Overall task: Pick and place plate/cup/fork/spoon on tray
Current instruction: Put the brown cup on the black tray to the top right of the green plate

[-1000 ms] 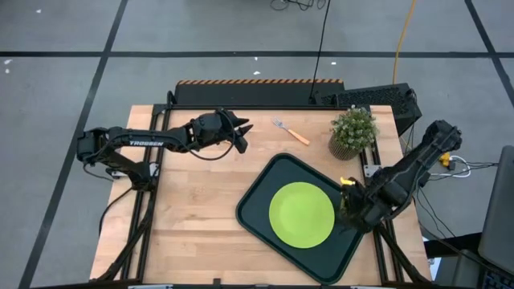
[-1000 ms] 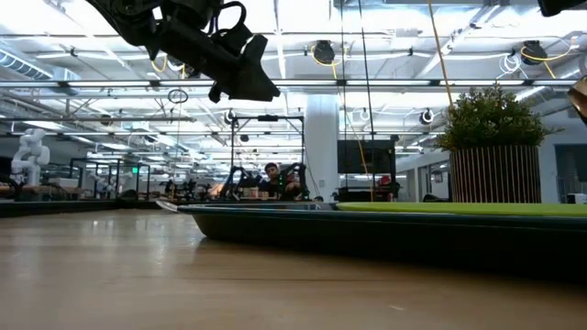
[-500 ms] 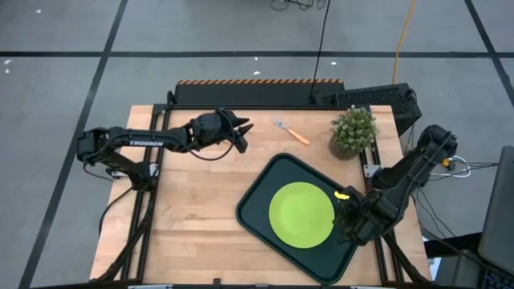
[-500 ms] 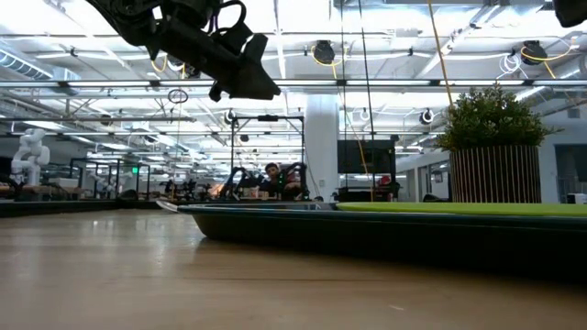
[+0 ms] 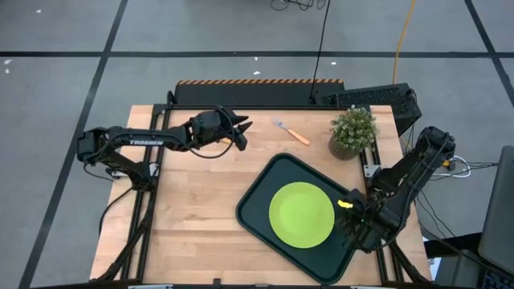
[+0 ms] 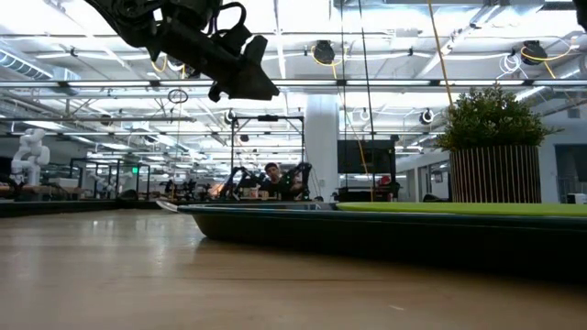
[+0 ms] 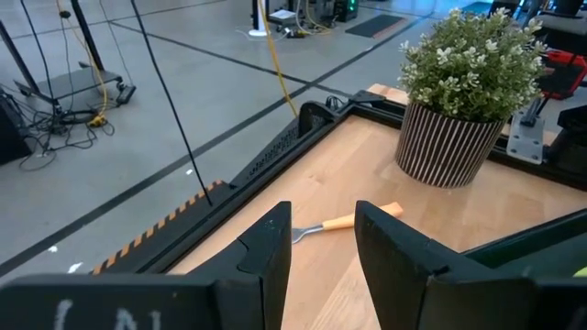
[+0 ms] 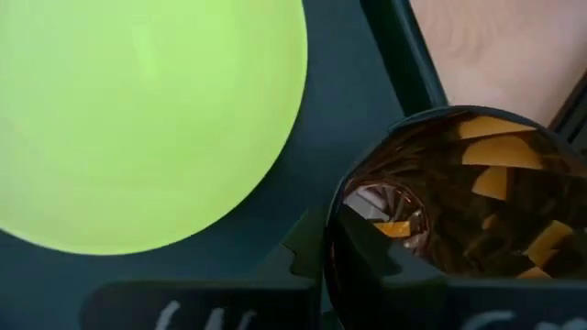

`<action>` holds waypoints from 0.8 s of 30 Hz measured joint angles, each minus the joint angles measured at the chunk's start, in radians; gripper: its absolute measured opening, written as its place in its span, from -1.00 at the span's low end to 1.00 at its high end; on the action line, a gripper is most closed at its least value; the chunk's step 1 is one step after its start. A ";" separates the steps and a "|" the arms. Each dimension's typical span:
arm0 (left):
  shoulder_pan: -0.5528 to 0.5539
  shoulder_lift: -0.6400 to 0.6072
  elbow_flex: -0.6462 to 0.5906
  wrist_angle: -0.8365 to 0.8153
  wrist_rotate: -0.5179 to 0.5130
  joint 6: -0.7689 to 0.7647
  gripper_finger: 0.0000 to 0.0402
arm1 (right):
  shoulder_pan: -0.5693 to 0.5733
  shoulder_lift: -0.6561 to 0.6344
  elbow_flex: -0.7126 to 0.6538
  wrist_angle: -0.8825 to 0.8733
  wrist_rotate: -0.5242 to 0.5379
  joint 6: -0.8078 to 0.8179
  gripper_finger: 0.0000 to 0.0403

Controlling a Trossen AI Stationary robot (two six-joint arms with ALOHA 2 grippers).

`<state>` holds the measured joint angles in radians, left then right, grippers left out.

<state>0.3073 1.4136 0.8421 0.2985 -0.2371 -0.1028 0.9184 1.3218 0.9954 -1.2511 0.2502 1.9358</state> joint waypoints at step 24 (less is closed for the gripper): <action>0.000 0.000 0.000 -0.002 0.000 0.001 -0.38 | 0.000 -0.038 -0.021 0.069 0.037 -0.011 -0.77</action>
<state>0.3073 1.4136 0.8421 0.2966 -0.2371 -0.1017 0.9184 1.2835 0.9749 -1.1821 0.2875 1.9251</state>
